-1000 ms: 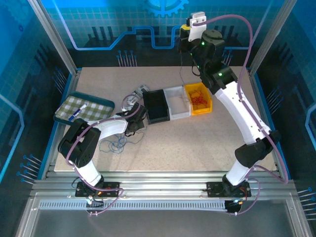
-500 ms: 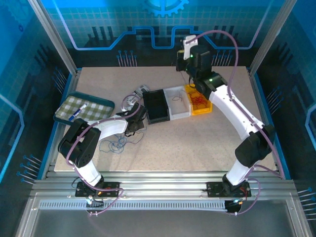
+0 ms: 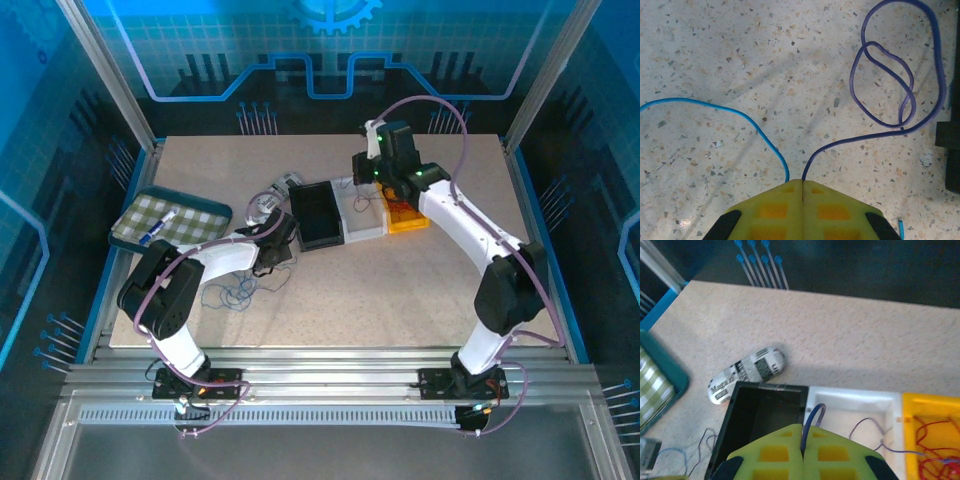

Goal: Untangle the cables

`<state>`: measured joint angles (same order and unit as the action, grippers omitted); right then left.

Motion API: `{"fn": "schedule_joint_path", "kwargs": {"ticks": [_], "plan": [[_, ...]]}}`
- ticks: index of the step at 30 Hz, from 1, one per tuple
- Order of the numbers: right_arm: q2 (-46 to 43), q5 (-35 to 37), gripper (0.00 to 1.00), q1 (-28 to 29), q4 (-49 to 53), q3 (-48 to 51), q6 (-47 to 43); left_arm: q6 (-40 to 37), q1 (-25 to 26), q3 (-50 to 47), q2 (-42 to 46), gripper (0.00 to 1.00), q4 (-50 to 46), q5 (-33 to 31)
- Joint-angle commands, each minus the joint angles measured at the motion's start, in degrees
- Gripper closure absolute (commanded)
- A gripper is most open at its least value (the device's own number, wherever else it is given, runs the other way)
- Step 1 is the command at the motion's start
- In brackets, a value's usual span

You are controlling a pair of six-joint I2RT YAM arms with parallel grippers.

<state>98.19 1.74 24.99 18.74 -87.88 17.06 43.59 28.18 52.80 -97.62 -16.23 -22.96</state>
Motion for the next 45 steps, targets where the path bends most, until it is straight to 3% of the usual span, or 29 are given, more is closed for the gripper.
{"fn": "schedule_joint_path", "kwargs": {"ticks": [1,8,15,26,32,45], "plan": [[2.7,-7.5,0.99,-0.5,2.7,-1.9,2.7,0.2,-0.2,1.0,-0.1,1.00,-0.7,-1.4],[6.2,-16.1,0.99,2.1,-0.5,-6.3,5.3,1.1,-0.2,0.7,0.1,1.00,-1.2,-2.5],[12.4,-21.7,0.98,4.2,-1.9,-16.7,9.3,1.5,-0.2,0.6,-0.1,1.00,-1.4,-2.9],[23.8,-25.7,0.99,3.9,-4.7,-31.0,17.1,2.0,-0.2,0.2,0.2,1.00,-1.4,-3.8],[22.6,-18.3,1.00,3.1,-1.6,-28.4,14.3,1.5,-0.2,0.5,0.1,1.00,-1.8,-3.9],[2.8,7.7,1.00,-4.7,-3.2,0.3,10.6,1.4,-0.2,0.3,-0.1,1.00,-1.3,-3.7]]}}
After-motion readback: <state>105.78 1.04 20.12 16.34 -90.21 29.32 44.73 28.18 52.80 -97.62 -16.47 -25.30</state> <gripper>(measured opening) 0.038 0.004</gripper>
